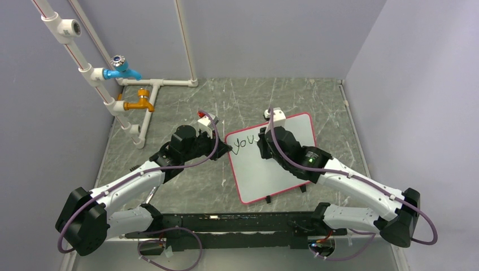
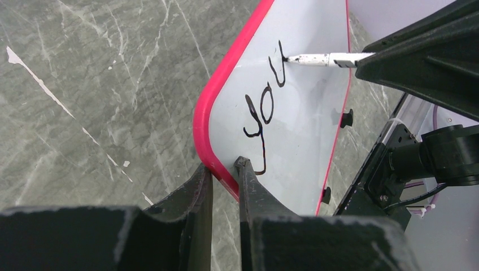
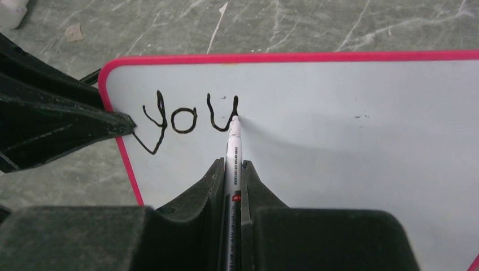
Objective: Write a sentence on the whiteboard
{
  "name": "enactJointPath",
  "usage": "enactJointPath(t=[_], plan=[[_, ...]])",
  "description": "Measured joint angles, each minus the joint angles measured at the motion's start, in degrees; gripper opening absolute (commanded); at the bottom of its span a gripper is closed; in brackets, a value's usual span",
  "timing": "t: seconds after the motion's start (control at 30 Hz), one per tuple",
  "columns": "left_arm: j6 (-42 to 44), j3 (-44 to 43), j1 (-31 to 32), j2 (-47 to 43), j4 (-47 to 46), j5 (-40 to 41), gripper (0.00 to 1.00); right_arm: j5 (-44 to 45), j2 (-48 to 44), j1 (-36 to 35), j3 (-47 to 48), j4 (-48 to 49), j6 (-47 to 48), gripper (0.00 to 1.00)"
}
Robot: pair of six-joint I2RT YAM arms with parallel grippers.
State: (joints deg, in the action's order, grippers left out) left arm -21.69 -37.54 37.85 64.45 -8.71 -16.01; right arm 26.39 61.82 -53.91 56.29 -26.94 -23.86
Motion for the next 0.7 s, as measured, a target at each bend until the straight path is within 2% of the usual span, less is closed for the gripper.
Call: enactJointPath(t=[0.43, 0.7], plan=[[0.0, -0.11, 0.02, 0.0, 0.42, 0.5, 0.0, -1.49, -2.4, 0.0, -2.8, -0.26, -1.33, 0.0], [0.46, -0.55, 0.09, 0.0, 0.68, 0.79, 0.0, -0.5, -3.43, 0.0, -2.1, -4.33, -1.44, 0.0]])
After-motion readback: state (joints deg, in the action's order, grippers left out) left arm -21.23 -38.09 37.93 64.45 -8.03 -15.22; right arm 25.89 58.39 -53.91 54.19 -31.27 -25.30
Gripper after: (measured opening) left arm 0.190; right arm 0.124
